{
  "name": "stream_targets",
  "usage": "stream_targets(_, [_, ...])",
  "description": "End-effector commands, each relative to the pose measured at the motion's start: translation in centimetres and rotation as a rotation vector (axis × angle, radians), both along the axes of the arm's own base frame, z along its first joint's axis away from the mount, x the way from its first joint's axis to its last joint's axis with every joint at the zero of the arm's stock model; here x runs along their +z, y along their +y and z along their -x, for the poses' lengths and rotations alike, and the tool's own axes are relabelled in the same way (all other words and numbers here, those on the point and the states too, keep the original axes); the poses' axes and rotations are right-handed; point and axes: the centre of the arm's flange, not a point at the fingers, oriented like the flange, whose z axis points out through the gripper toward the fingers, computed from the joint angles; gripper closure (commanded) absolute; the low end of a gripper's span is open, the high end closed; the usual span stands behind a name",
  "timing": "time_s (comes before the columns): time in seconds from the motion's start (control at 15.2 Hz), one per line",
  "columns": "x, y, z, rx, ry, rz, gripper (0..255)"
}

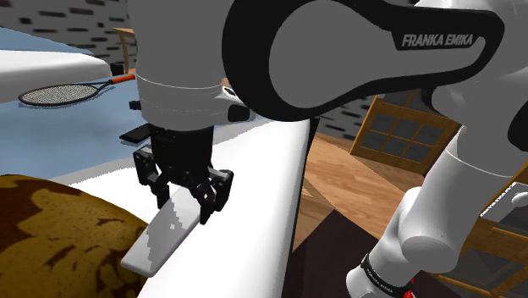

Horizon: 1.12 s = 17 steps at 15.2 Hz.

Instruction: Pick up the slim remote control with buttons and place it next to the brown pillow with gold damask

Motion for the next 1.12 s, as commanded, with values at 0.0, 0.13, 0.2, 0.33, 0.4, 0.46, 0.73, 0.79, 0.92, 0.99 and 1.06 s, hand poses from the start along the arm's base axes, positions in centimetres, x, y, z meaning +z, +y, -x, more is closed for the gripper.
stream_targets(0.0, [-1.1,0.0,0.0,0.0,0.0,0.0,255])
stream_targets(0.13, [-2.1,0.0,0.0,0.0,0.0,0.0,255])
stream_targets(0.2, [-2.7,0.0,0.0,0.0,0.0,0.0,255])
stream_targets(0.33, [-3.7,0.0,0.0,0.0,0.0,0.0,255])
stream_targets(0.4, [-4.2,0.0,0.0,0.0,0.0,0.0,255])
stream_targets(0.46, [-4.8,0.0,0.0,0.0,0.0,0.0,255])
stream_targets(0.73, [-6.9,0.0,0.0,0.0,0.0,0.0,255])
stream_targets(0.79, [-7.4,0.0,0.0,0.0,0.0,0.0,255])
stream_targets(0.92, [-8.5,0.0,0.0,0.0,0.0,0.0,255])
stream_targets(0.99, [-9.0,0.0,0.0,0.0,0.0,0.0,255])
stream_targets(1.06, [-9.5,0.0,0.0,0.0,0.0,0.0,255])
